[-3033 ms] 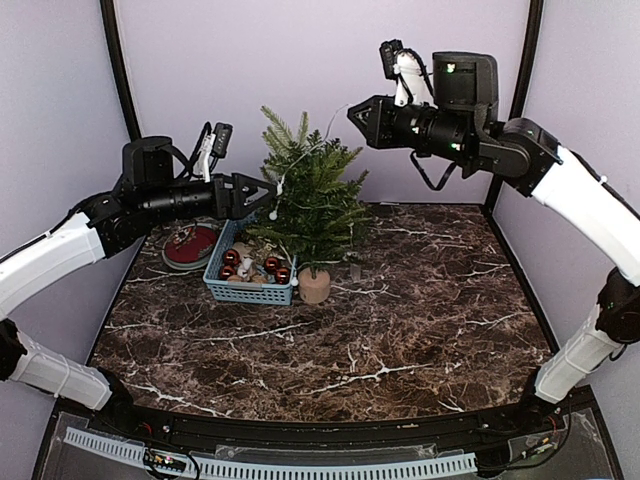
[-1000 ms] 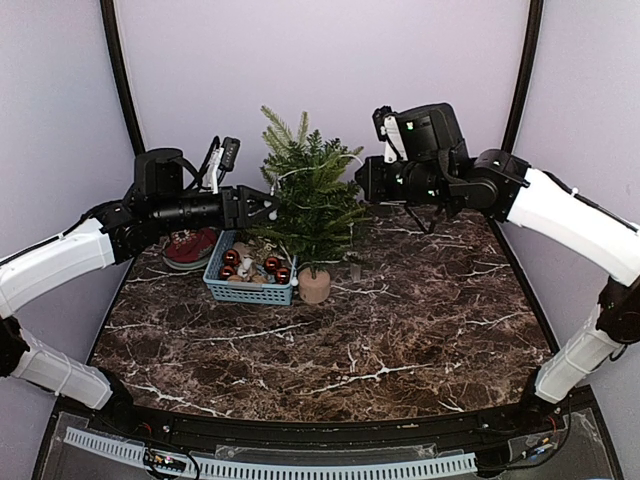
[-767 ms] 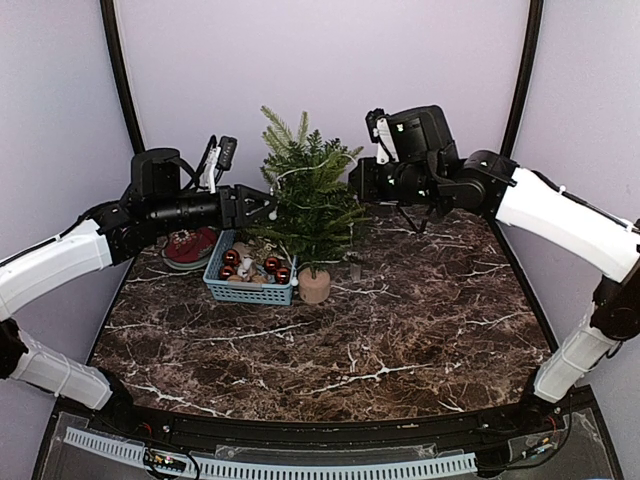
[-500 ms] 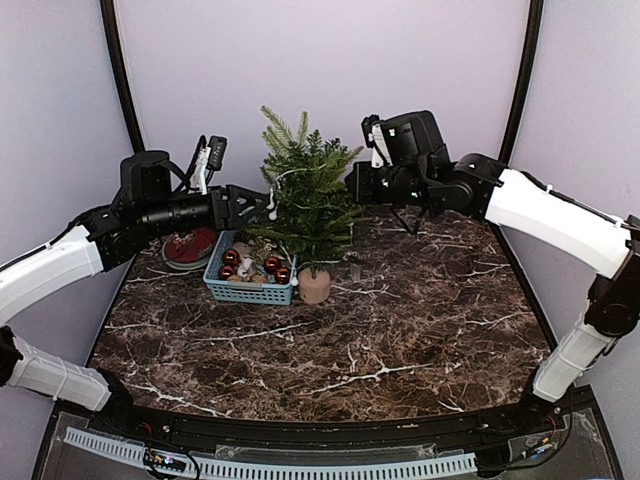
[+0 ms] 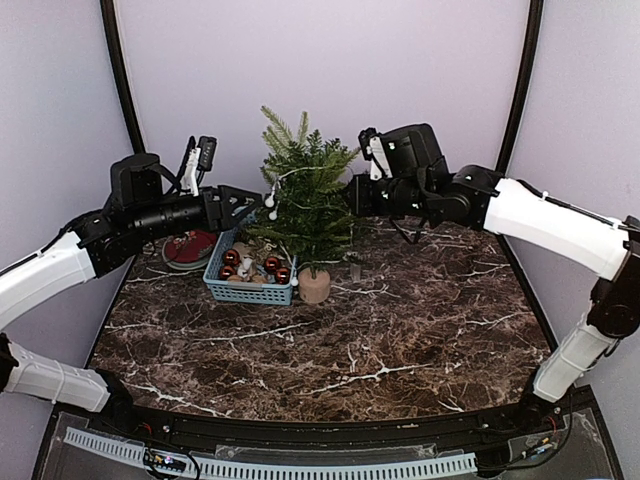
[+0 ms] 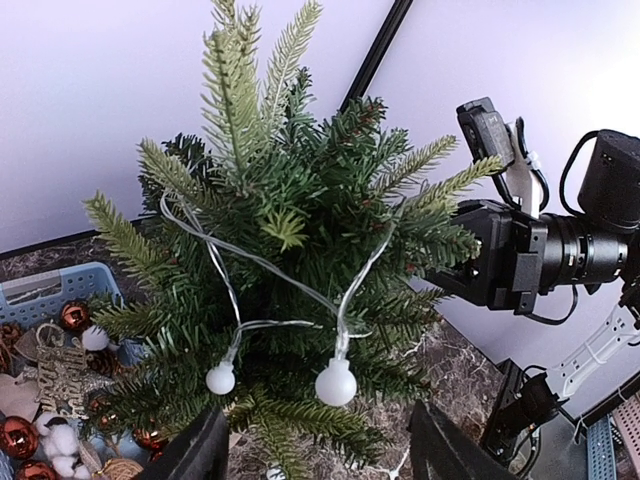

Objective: Decorate the small christmas tree
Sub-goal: Wrap the light string in the gap of the branches.

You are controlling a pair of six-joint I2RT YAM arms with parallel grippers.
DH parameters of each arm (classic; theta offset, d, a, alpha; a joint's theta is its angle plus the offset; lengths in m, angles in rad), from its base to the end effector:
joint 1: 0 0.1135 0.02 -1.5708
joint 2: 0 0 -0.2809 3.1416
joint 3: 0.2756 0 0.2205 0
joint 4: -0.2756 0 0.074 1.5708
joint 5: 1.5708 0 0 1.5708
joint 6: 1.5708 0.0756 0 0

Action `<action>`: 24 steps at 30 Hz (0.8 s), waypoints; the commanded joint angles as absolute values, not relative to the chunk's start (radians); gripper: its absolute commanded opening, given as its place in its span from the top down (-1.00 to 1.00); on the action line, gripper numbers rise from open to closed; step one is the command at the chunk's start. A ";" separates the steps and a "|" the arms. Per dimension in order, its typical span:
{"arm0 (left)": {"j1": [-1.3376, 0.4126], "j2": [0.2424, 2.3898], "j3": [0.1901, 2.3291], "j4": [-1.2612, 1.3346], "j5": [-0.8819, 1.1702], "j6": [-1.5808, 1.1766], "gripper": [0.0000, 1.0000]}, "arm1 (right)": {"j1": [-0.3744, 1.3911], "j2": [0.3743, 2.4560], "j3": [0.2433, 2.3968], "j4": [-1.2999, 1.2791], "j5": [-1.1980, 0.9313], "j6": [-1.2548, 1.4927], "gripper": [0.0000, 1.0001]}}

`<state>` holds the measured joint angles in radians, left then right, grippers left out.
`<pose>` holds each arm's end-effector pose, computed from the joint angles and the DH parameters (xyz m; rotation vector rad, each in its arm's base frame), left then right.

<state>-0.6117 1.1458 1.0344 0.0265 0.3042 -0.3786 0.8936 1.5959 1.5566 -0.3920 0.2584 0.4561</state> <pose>0.2058 -0.1720 0.3931 0.4441 1.6938 -0.9906 0.2501 0.2802 0.3844 -0.2759 2.0206 0.6072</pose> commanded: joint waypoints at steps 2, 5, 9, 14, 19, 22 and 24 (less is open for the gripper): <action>-0.613 1.095 0.996 0.019 0.263 -0.398 -0.27 | 0.887 1.488 1.500 -0.322 0.238 0.463 0.47; -0.614 1.070 0.981 0.008 0.242 -0.410 -0.28 | 0.887 1.444 1.471 -0.311 0.228 0.461 0.28; -0.612 1.036 0.964 -0.025 0.201 -0.425 -0.34 | 0.884 1.395 1.445 -0.305 0.223 0.461 0.07; -0.612 0.991 0.942 -0.087 0.137 -0.450 -0.42 | 0.884 1.341 1.416 -0.308 0.235 0.467 -0.11; -0.609 0.951 0.905 -0.191 0.032 -0.491 -0.48 | 0.882 1.268 1.357 -0.323 0.272 0.487 -0.22; -0.576 0.955 0.879 -0.261 0.013 -0.507 -0.44 | 0.881 1.219 1.324 -0.351 0.306 0.497 -0.25; -0.537 0.973 0.867 -0.277 0.042 -0.518 -0.33 | 0.879 1.198 1.305 -0.374 0.335 0.508 -0.26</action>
<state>-0.5945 0.9607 0.8997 -0.1772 0.0662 -0.4835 0.8875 1.2522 1.3350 -0.3580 0.2680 0.4820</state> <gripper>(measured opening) 0.710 0.624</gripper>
